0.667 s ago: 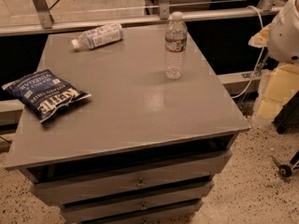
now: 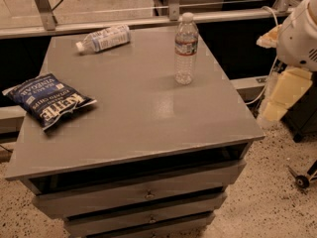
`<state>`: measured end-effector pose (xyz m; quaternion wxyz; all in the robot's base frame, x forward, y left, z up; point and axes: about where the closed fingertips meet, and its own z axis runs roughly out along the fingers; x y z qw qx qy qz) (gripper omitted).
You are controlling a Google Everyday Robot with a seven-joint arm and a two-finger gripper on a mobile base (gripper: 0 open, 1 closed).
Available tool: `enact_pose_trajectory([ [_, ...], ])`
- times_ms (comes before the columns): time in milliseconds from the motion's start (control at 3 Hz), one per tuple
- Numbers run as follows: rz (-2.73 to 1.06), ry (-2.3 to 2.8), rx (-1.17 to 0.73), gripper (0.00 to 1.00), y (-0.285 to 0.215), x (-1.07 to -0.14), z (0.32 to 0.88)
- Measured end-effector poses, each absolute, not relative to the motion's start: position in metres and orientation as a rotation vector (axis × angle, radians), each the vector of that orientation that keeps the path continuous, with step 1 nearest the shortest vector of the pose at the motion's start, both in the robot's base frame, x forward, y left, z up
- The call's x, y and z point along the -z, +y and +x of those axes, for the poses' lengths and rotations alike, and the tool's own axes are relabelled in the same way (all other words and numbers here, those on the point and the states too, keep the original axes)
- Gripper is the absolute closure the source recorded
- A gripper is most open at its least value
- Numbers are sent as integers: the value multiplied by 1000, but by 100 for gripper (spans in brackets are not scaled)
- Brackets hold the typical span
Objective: Move water bottle near blue plastic bottle
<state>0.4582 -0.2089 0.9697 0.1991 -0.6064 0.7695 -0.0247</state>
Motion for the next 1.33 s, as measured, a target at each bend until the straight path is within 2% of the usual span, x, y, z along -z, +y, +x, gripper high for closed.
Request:
enact_pose_trajectory([
  [667,-1560,1986,-13,0,-185,-955,549],
  [1000,-1405,1899,-181,0,-164,-938,612],
  [1333,-1313,1832,-288,0,-152,-929,644],
])
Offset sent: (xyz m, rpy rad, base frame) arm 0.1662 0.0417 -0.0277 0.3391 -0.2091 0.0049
